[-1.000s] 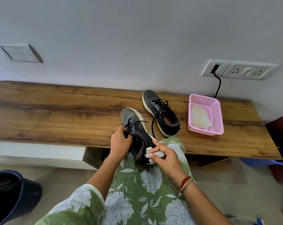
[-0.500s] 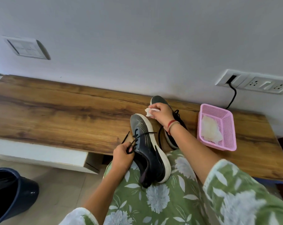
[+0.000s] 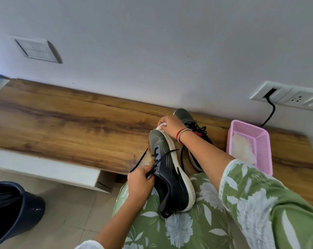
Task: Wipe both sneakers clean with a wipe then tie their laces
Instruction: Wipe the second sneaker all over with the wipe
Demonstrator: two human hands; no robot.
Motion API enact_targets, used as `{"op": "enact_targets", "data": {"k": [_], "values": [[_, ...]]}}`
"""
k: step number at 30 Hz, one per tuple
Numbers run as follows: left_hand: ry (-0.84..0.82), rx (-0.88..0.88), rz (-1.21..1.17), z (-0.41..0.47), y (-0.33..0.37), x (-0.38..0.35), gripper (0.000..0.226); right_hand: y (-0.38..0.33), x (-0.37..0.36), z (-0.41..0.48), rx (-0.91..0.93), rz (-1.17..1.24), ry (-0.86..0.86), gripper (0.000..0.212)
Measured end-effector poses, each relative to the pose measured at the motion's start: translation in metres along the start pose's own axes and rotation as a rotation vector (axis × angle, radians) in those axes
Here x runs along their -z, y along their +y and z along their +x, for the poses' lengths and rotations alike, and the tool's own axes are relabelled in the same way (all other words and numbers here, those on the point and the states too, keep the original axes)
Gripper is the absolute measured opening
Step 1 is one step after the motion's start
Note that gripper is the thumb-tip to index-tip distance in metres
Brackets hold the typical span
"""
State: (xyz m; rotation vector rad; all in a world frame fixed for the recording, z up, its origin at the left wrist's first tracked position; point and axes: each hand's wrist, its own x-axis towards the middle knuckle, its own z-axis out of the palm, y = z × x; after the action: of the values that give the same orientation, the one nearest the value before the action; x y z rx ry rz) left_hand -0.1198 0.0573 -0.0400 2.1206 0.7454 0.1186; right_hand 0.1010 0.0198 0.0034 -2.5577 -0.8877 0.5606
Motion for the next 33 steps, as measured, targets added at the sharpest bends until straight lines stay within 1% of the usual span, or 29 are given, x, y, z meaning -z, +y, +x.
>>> {"op": "enact_targets", "data": {"k": [2, 4, 7, 9, 12, 15, 19, 22, 25, 26, 28, 29, 30, 31, 33], "values": [[-0.011, -0.023, 0.045, 0.001, -0.001, -0.001, 0.020, -0.001, 0.000, 0.002, 0.005, -0.008, 0.013, 0.018], [-0.028, -0.042, 0.105, 0.001, -0.004, -0.003, 0.023, -0.002, 0.000, 0.004, 0.011, 0.000, -0.009, 0.018], [-0.039, -0.047, 0.113, 0.004, -0.004, -0.005, 0.014, -0.007, 0.000, 0.007, 0.029, -0.061, -0.098, 0.022], [-0.049, -0.043, 0.116, 0.005, -0.003, -0.006, 0.011, -0.009, 0.002, 0.005, 0.041, -0.112, -0.120, 0.025], [-0.038, -0.036, 0.101, 0.005, -0.004, -0.006, 0.012, -0.009, 0.003, -0.007, 0.098, -0.204, -0.065, 0.026], [-0.032, -0.041, 0.080, 0.003, -0.001, -0.005, 0.014, -0.001, -0.005, -0.028, 0.105, -0.237, 0.049, 0.026], [-0.031, -0.035, 0.059, 0.000, 0.004, 0.000, 0.019, 0.011, -0.015, -0.064, 0.003, -0.137, 0.115, 0.026], [-0.037, -0.021, 0.034, -0.002, 0.007, 0.004, 0.021, 0.013, -0.024, -0.102, -0.082, 0.000, 0.175, 0.023], [-0.039, -0.011, 0.006, -0.003, 0.010, 0.007, 0.024, 0.006, -0.041, -0.141, -0.227, 0.185, 0.265, 0.020], [-0.039, -0.013, -0.003, -0.003, 0.010, 0.007, 0.027, 0.007, -0.043, -0.149, -0.259, 0.209, 0.245, 0.019], [-0.037, -0.019, -0.023, -0.002, 0.007, 0.006, 0.036, 0.013, -0.033, -0.153, -0.293, 0.183, 0.113, 0.016], [-0.037, -0.023, -0.027, -0.002, 0.005, 0.005, 0.037, 0.014, -0.023, -0.148, -0.285, 0.158, 0.057, 0.015], [-0.038, -0.035, -0.017, -0.001, 0.003, 0.004, 0.034, 0.014, -0.013, -0.139, -0.275, 0.151, 0.055, 0.015], [-0.041, -0.047, 0.001, -0.001, 0.001, 0.003, 0.027, 0.011, -0.003, -0.128, -0.257, 0.158, 0.107, 0.016], [-0.032, -0.062, 0.038, 0.000, -0.002, 0.001, 0.013, 0.000, 0.012, -0.096, -0.208, 0.195, 0.272, 0.019]]}}
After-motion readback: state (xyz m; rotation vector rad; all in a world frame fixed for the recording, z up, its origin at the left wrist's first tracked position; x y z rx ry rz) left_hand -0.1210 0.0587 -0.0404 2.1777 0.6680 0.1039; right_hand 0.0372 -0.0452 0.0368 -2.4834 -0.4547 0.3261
